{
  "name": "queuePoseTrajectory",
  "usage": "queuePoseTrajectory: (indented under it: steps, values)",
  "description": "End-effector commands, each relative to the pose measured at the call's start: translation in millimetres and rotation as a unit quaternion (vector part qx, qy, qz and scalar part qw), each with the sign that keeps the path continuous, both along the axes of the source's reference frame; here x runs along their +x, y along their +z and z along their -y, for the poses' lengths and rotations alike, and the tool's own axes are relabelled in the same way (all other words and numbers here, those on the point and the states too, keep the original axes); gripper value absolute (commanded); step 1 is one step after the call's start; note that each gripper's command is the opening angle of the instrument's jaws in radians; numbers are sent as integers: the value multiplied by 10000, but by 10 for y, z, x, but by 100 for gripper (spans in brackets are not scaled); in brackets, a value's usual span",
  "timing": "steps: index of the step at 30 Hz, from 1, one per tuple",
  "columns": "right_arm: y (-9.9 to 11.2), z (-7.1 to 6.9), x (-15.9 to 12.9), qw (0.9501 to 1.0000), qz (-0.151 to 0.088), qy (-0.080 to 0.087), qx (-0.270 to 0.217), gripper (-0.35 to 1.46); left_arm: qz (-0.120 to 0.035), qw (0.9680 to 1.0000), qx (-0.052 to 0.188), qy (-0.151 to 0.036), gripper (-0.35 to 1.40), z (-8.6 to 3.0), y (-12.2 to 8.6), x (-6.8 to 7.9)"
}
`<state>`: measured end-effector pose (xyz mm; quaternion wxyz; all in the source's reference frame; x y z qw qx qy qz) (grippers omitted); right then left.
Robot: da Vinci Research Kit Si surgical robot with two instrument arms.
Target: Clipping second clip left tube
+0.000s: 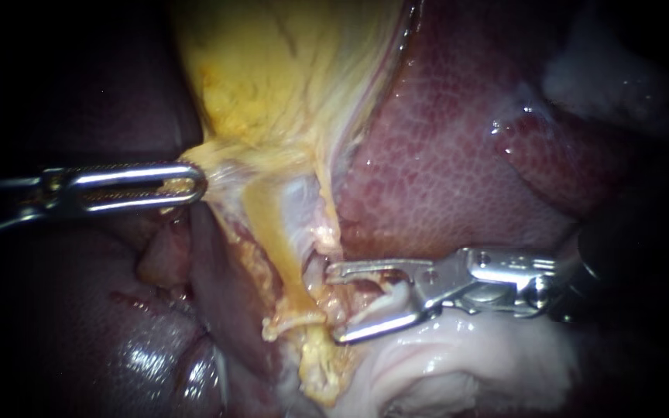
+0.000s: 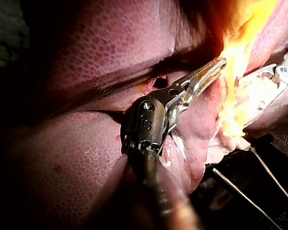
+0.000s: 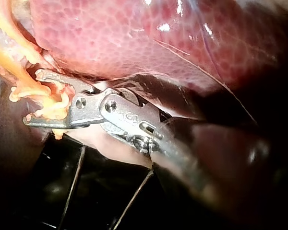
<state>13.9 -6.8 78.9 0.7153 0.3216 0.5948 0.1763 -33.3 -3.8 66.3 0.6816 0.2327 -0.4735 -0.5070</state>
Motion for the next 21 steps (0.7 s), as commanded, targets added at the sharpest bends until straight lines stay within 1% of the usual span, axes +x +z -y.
queuePoseTrajectory:
  steps: [1, 4, 7, 11, 14, 16, 18, 19, 21]
  values:
    - [7, -1, 1, 10000, 38, 4, -7, 60, -5, 10000, -2, -6, -35, 0, 0, 0]
    - [22, -3, 5, 10000, 92, -5, -1, 60, -9, 10000, -2, -11, -35, 1, -3, -1]
    - [33, -6, 9, 9999, 139, 30, 12, 60, -15, 10000, -1, -20, -35, 3, -6, -2]
    - [38, -7, 19, 9998, 172, 72, 58, 60, -9, 10000, 2, -14, -35, 4, -8, -4]
    - [34, -4, 28, 9998, 136, -20, 164, 60, -6, 10000, 2, -11, -35, 3, -6, -4]
    - [29, 1, 35, 9995, 18, -87, 310, 60, -6, 10000, 2, -10, -35, 3, -6, -4]
    - [21, 6, 40, 9985, -219, -153, 469, 60, -5, 10000, 2, -9, -35, 2, -5, -4]
    - [17, 8, 42, 9980, -279, -180, 534, 60, -4, 10000, 1, -7, -35, 2, -4, -3]
    - [6, 14, 44, 9969, -407, -286, 602, 60, -1, 10000, 1, -4, -35, 1, -3, -2]
